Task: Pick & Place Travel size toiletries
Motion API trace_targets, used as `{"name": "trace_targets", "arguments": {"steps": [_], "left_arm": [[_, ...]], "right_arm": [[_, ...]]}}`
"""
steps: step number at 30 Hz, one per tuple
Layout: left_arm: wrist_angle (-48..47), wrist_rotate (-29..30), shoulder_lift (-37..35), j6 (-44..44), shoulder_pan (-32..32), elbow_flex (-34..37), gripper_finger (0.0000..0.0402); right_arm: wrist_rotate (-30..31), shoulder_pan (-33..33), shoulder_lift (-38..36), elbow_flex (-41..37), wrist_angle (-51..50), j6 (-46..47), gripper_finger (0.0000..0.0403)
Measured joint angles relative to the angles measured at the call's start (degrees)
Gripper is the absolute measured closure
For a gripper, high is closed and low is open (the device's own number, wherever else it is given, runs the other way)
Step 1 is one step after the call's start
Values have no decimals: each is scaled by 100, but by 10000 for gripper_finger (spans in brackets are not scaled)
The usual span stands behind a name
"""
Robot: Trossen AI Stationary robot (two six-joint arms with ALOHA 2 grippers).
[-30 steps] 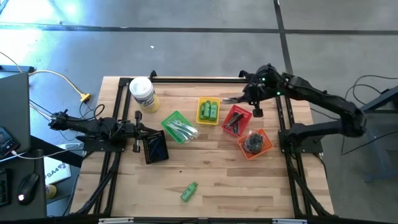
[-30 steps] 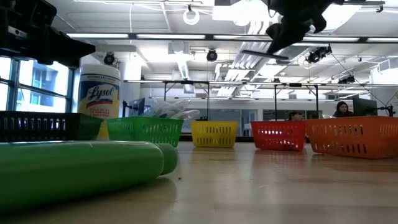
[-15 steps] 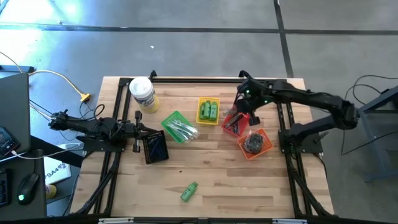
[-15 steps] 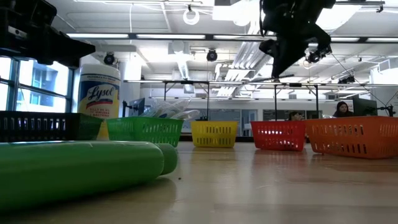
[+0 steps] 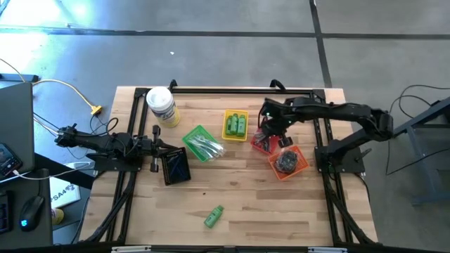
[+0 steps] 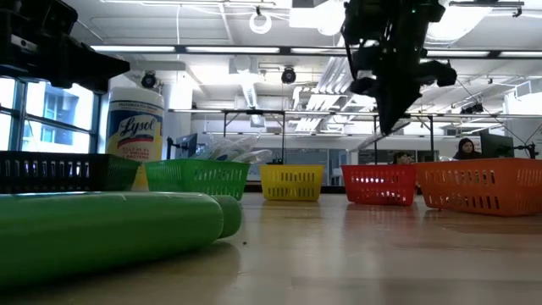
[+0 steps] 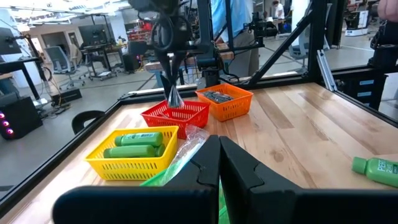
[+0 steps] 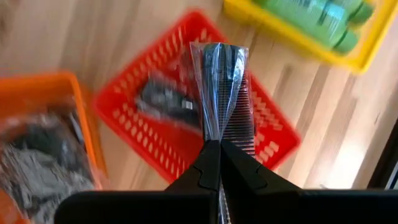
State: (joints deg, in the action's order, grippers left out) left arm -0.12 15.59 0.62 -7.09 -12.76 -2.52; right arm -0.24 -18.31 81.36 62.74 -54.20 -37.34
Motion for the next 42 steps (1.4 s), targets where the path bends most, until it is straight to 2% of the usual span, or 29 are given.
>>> {"name": "trace_targets", "arguments": {"steps": [5, 12, 28, 42], "left_arm": [[0, -1, 0, -1, 1, 0, 402], [0, 1, 0, -3, 1, 0, 402], [0, 1, 0, -7, -1, 2, 402], [-2, 1, 0, -8, 0, 2, 402]], "right_arm": [[280, -49, 239, 0, -292, 1, 400], [285, -32, 420, 0, -235, -54, 400], [12, -57, 1294, 0, 40, -409, 400], [-162, -214, 1345, -2, 497, -638, 400]]}}
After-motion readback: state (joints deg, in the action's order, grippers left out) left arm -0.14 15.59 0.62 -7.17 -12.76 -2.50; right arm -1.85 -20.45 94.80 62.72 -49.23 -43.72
